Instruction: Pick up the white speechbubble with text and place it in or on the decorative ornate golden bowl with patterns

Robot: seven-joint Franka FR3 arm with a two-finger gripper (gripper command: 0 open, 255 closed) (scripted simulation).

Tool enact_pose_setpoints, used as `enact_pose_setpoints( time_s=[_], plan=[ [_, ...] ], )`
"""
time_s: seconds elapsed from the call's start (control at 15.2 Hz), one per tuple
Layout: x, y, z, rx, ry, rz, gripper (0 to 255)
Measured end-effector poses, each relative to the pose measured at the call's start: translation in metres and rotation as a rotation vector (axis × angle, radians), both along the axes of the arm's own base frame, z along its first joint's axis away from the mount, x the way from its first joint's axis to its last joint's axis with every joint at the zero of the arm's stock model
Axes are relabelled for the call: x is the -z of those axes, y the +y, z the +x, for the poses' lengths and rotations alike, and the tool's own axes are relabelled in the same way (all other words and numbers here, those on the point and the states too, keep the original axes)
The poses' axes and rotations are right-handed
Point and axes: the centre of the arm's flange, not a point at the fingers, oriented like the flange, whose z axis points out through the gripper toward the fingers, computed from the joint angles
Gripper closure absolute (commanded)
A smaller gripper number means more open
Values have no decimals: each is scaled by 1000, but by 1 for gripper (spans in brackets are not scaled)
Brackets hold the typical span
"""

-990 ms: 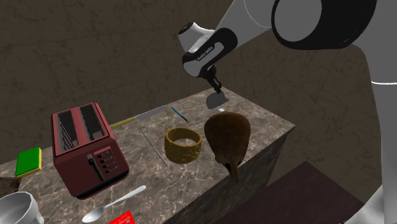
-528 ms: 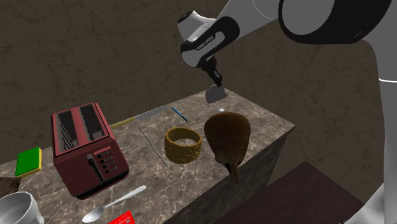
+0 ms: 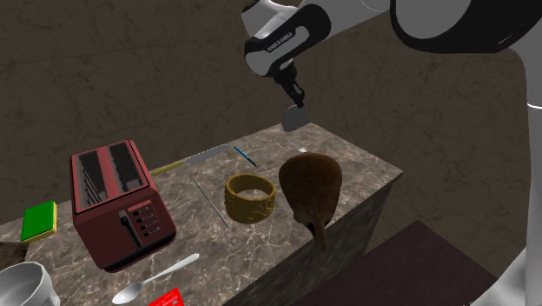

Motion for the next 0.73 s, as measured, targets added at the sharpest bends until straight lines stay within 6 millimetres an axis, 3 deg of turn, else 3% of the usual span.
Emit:
enact_pose_setpoints(
  time_s=[0.2, 0.73],
  plan=[
    [-6, 24, -8, 0, 1, 0, 255],
    [-24, 119, -54, -1, 1, 0, 255]
  ],
)
